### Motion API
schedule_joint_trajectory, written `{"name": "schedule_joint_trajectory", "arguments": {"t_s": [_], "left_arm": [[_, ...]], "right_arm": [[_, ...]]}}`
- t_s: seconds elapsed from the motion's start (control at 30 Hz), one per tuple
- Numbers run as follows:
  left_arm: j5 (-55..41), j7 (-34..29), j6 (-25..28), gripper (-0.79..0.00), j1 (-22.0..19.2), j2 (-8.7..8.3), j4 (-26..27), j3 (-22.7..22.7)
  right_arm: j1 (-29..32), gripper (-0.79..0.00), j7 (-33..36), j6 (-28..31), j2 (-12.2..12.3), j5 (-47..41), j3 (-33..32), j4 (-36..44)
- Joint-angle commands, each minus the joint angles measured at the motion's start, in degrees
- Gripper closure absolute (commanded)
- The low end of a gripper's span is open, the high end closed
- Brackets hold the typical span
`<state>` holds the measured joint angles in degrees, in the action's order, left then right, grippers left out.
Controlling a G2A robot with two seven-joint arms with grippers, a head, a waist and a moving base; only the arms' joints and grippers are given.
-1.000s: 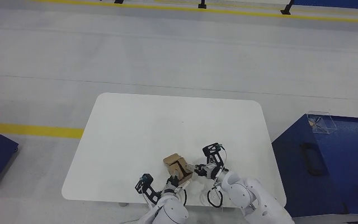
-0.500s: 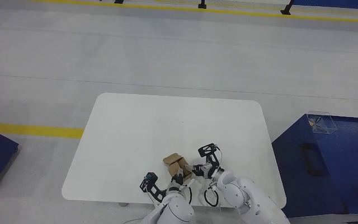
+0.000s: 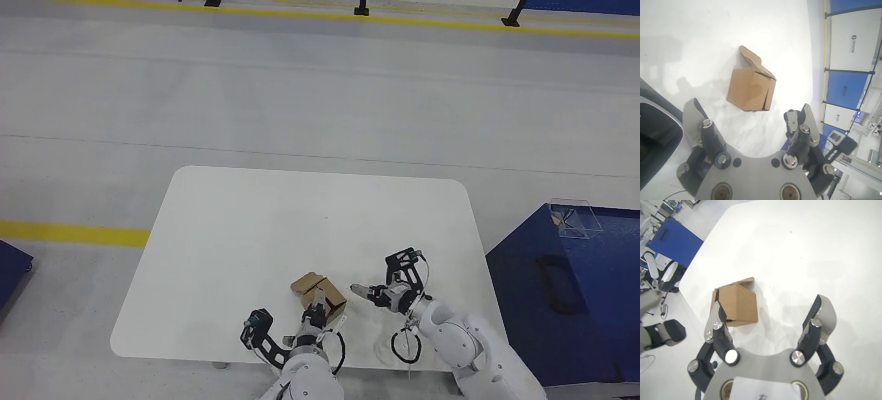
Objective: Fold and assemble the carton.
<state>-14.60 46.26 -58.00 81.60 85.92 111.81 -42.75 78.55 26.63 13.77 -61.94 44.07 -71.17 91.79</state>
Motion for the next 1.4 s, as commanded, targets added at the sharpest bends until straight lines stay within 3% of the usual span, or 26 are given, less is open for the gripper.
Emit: {"name": "schedule_joint_trajectory", "arguments": {"t_s": [0.0, 0.17, 0.4, 1.0, 1.37], "left_arm": [[0.20, -0.70, 0.00, -0.785, 1.14, 0.04, 2.83, -0.36], [1.38, -2.17, 0.17, -0.785, 1.80, -0.14, 4.43, -1.13], [1.38, -2.17, 0.17, -0.785, 1.80, -0.14, 4.43, -1.13], [1.38, -2.17, 0.17, -0.785, 1.80, -0.14, 4.43, -1.13], [1.38, -2.17, 0.17, -0.785, 1.80, -0.14, 4.43, -1.13]], "right_arm": [[0.40, -0.785, 2.48, 1.21, 0.31, 0.11, -1.01, -0.75], [0.04, -0.785, 7.37, 2.97, 0.48, -0.56, -0.61, -2.46], [-3.63, -0.785, 7.96, 1.59, -0.80, -0.56, 5.26, -5.99], [-15.53, -0.785, -5.27, -11.22, -5.95, 5.76, 17.33, -17.03], [-18.44, -0.785, -6.25, -14.19, -7.80, 0.45, 17.55, -20.78]]}}
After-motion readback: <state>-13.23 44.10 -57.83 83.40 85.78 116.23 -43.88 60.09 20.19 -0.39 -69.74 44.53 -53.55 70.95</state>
